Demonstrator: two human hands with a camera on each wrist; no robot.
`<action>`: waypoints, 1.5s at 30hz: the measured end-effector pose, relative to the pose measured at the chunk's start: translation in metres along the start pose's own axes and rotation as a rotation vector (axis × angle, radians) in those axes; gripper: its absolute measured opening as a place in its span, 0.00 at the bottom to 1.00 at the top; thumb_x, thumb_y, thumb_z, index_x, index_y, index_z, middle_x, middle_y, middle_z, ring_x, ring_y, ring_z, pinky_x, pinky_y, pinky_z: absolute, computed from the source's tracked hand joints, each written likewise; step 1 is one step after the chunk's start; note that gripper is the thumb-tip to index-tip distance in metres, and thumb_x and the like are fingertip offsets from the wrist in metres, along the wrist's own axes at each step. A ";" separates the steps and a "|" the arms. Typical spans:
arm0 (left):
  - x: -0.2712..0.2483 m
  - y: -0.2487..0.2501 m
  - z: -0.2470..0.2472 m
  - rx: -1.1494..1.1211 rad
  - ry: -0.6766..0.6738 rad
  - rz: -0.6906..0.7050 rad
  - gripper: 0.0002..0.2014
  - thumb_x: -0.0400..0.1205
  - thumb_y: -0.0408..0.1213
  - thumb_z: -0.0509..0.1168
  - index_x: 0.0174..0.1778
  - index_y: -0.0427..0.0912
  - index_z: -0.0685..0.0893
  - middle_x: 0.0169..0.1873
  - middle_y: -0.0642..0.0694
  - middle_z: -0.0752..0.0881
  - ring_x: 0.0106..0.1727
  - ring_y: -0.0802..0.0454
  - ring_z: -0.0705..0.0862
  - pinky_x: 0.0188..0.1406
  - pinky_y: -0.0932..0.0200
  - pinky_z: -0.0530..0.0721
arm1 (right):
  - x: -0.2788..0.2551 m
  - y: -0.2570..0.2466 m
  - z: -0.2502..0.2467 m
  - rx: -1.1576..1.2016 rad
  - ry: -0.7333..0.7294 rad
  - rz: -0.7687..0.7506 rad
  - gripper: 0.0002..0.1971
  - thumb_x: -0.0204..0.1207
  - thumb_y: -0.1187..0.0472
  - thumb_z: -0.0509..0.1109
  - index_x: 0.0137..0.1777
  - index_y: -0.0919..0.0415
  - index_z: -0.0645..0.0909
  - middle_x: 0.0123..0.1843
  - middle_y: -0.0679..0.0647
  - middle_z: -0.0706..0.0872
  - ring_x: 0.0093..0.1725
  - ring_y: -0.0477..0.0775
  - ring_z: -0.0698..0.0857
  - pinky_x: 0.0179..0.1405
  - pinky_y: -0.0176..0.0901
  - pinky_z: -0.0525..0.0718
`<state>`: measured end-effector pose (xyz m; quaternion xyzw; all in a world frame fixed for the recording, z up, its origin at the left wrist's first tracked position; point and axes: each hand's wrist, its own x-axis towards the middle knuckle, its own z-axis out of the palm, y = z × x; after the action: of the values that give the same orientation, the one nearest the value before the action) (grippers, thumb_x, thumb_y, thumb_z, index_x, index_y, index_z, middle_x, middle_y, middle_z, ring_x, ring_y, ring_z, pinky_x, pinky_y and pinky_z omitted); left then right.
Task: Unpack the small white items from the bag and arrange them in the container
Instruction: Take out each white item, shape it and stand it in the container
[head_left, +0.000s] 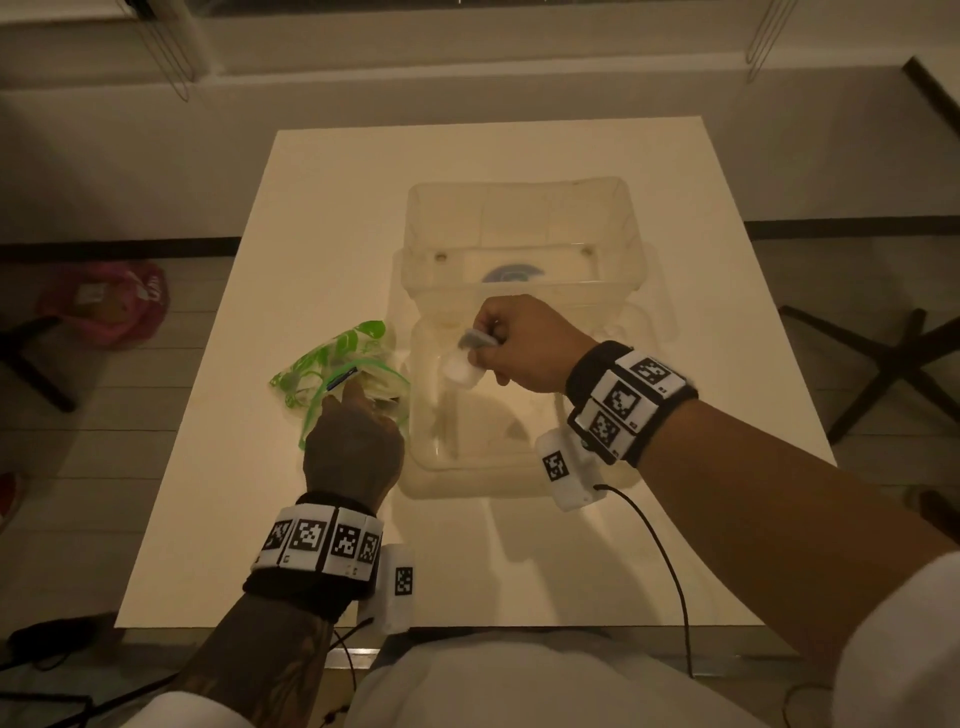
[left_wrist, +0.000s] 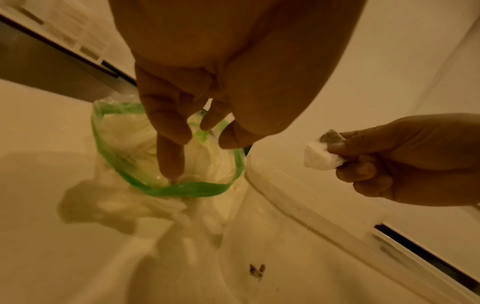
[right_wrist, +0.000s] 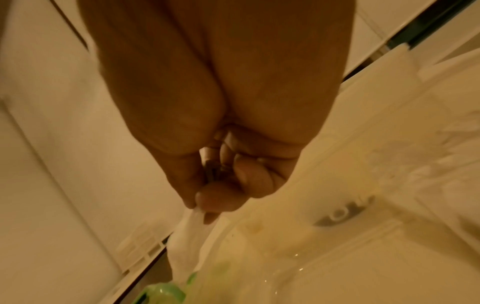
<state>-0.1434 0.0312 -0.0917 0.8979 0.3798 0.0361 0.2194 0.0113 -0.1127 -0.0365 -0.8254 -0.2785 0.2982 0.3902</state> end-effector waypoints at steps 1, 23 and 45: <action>-0.004 0.004 -0.002 -0.010 0.062 0.050 0.16 0.82 0.37 0.60 0.65 0.38 0.78 0.54 0.37 0.86 0.52 0.40 0.84 0.50 0.50 0.81 | -0.004 0.002 -0.004 0.032 0.022 -0.002 0.04 0.76 0.66 0.72 0.46 0.62 0.79 0.30 0.52 0.84 0.25 0.44 0.81 0.26 0.33 0.77; 0.006 0.102 -0.006 -0.777 -0.186 0.167 0.25 0.76 0.40 0.75 0.66 0.48 0.72 0.43 0.47 0.89 0.40 0.51 0.90 0.38 0.55 0.88 | -0.045 0.029 -0.041 0.182 0.202 0.013 0.04 0.78 0.64 0.72 0.46 0.65 0.82 0.30 0.51 0.86 0.24 0.39 0.81 0.24 0.32 0.79; -0.003 0.104 0.002 -0.625 -0.116 0.400 0.06 0.83 0.40 0.67 0.50 0.43 0.87 0.39 0.49 0.86 0.35 0.55 0.83 0.29 0.70 0.74 | -0.055 0.028 -0.038 0.267 0.104 -0.032 0.06 0.79 0.66 0.71 0.50 0.70 0.82 0.40 0.62 0.90 0.35 0.56 0.90 0.34 0.42 0.89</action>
<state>-0.0760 -0.0356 -0.0493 0.8447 0.1544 0.1415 0.4927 0.0077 -0.1843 -0.0238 -0.7759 -0.2287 0.2831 0.5152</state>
